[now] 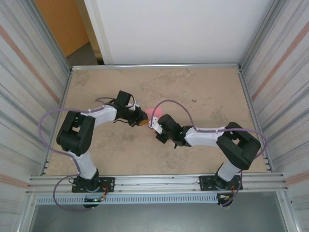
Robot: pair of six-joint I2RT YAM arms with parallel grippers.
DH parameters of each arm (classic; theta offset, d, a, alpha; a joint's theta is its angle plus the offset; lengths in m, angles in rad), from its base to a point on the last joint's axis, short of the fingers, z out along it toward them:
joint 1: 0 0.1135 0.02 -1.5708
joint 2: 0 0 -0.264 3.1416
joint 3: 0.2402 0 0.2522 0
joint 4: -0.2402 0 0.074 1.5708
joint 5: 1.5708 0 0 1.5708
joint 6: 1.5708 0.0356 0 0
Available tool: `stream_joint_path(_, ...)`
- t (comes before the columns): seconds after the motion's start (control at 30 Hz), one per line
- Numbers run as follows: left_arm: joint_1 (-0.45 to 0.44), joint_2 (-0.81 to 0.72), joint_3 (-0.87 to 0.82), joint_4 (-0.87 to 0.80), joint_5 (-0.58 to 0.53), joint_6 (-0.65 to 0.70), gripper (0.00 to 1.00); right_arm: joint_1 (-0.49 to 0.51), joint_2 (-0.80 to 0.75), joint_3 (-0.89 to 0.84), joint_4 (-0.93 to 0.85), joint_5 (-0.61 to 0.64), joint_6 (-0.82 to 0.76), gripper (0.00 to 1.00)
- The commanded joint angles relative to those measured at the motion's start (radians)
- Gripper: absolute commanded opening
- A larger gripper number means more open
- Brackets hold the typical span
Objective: Fold a paper plane with a square sheet of paper (pick it up from the middle)
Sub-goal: Third fold the triangle at the center of the table.
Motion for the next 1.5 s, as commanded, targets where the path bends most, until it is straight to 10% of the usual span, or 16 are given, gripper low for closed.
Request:
stream_joint_path(0.0, 0.016, -0.074, -0.009, 0.000, -0.033, 0.023, 0.20, -0.033, -0.049, -0.020, -0.031, -0.190, 0.093, 0.00)
stream_joint_path(0.67, -0.067, 0.200, 0.221, -0.212, -0.063, 0.182, 0.14, -0.166, 0.066, 0.017, -0.043, -0.655, 0.309, 0.02)
stream_joint_path(1.47, -0.100, 0.369, 0.371, -0.453, -0.171, 0.335, 0.07, -0.220, 0.138, 0.092, -0.117, -0.622, 0.387, 0.08)
